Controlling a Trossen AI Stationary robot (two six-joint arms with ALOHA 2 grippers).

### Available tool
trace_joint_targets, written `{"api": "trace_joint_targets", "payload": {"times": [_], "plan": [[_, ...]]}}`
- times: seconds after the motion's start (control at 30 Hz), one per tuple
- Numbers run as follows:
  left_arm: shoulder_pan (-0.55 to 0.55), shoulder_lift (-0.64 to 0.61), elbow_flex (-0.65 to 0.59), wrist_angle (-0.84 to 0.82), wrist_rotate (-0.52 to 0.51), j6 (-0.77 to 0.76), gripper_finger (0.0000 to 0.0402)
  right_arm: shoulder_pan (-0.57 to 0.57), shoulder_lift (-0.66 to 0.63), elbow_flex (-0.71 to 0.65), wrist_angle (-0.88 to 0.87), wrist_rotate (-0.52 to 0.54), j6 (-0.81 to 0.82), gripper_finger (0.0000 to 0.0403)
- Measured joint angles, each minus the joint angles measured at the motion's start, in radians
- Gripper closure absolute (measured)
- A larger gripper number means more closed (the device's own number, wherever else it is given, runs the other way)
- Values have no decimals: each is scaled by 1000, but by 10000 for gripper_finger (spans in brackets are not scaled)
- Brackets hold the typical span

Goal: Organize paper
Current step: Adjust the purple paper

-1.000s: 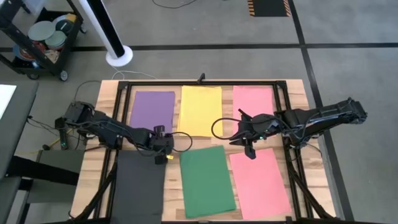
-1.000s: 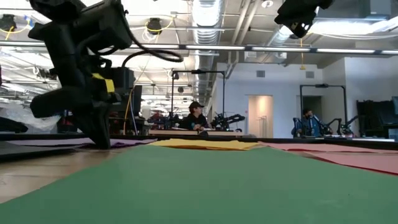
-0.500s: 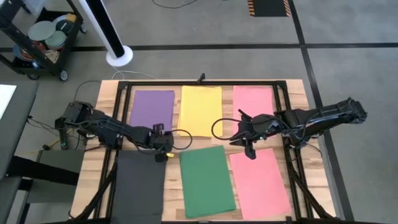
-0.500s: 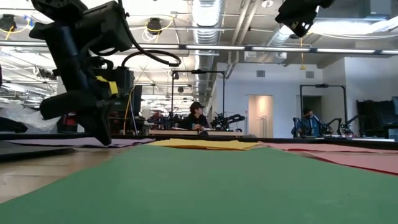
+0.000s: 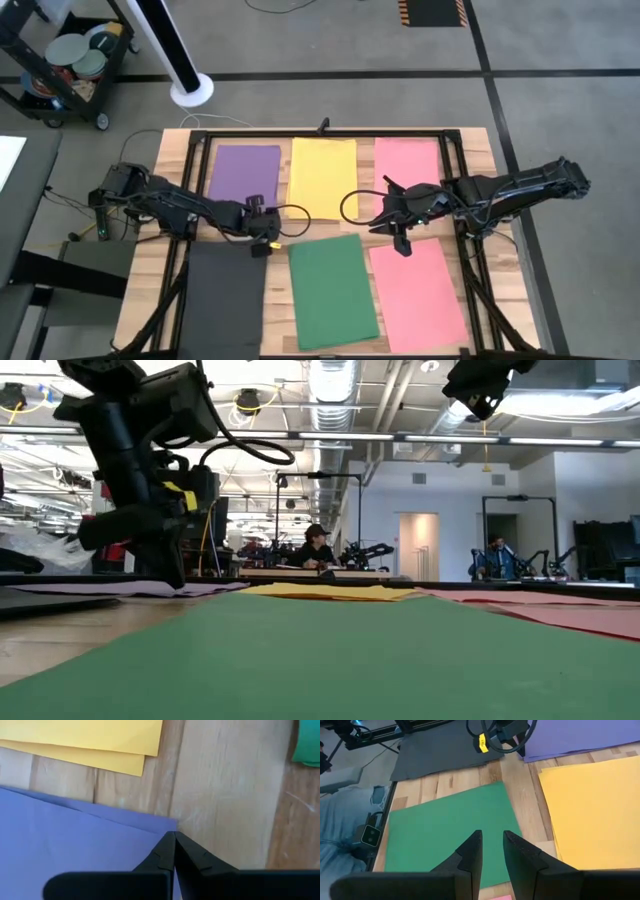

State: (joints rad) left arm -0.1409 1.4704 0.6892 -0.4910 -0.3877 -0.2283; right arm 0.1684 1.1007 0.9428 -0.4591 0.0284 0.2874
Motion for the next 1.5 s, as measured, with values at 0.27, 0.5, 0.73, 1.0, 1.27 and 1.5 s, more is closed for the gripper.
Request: {"api": "trace_joint_targets", "payload": {"times": [0.27, 0.5, 0.73, 1.0, 1.27, 1.5], "plan": [[-17, -1, 69, -123, 122, 0, 401, 0, 0, 0, 0, 0, 0, 326], [-15, 4, 15, -96, 148, -5, 401, 2, 0, 0, 0, -1, 1, 326], [8, 0, -21, -47, 152, -4, 402, 2, 0, 0, -2, -1, 1, 326], [48, 2, -23, -20, 154, 26, 402, 2, 0, 0, -5, -1, 0, 326], [55, 3, -19, -21, 43, 23, 401, 2, 0, 0, -7, -2, 0, 326], [59, 3, -15, -13, 63, 14, 401, 2, 0, 0, -7, -7, 1, 326]]}}
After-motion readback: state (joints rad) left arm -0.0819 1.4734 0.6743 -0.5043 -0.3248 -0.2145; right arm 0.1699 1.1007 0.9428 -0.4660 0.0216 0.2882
